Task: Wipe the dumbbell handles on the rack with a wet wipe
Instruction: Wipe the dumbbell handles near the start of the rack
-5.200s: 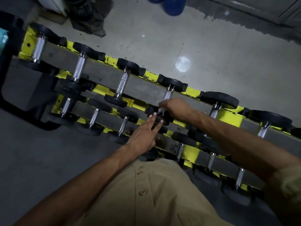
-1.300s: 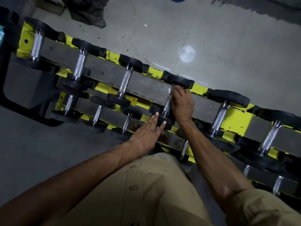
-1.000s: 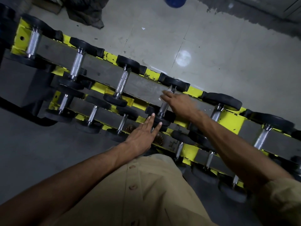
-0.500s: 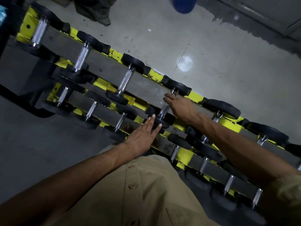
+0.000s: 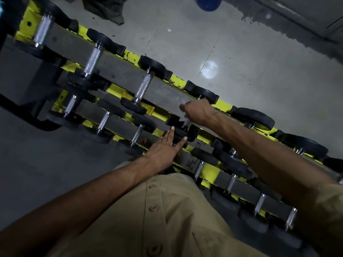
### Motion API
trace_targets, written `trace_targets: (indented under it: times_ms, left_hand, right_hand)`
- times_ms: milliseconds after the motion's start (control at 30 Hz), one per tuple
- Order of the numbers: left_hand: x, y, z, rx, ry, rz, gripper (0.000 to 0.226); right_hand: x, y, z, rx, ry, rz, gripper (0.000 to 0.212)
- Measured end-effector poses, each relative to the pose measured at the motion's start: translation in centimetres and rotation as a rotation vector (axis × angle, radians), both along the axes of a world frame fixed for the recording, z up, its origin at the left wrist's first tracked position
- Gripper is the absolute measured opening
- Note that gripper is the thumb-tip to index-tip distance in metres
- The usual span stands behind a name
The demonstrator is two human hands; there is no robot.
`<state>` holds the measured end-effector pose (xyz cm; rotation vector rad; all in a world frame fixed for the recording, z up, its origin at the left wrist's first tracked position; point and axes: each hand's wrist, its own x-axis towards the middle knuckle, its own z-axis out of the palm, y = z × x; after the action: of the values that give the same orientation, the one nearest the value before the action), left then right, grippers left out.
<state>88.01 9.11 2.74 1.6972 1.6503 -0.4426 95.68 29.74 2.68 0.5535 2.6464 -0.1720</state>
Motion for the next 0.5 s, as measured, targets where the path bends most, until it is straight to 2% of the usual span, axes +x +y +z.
trace_targets:
  times_ms: [67, 200, 400, 500]
  left_hand:
    - [-0.3, 0.0, 0.0, 0.005, -0.001, 0.003, 0.107]
    - [-0.4, -0.1, 0.2, 0.007, -0.006, 0.000, 0.108]
    - [-0.4, -0.2, -0.1, 0.025, -0.014, -0.013, 0.106]
    - [-0.5, -0.2, -0.1, 0.033, -0.014, -0.019, 0.102]
  right_hand:
    - [0.3, 0.7, 0.0, 0.011, -0.003, -0.035, 0.018]
    - [0.6, -1.8, -1.1, -0.179, -0.061, 0.026, 0.023]
    - [-0.2, -2.8, -2.3, 0.026, -0.156, 0.064, 0.026]
    - [0.3, -3.9, -2.6, -0.017, -0.108, 0.052, 0.021]
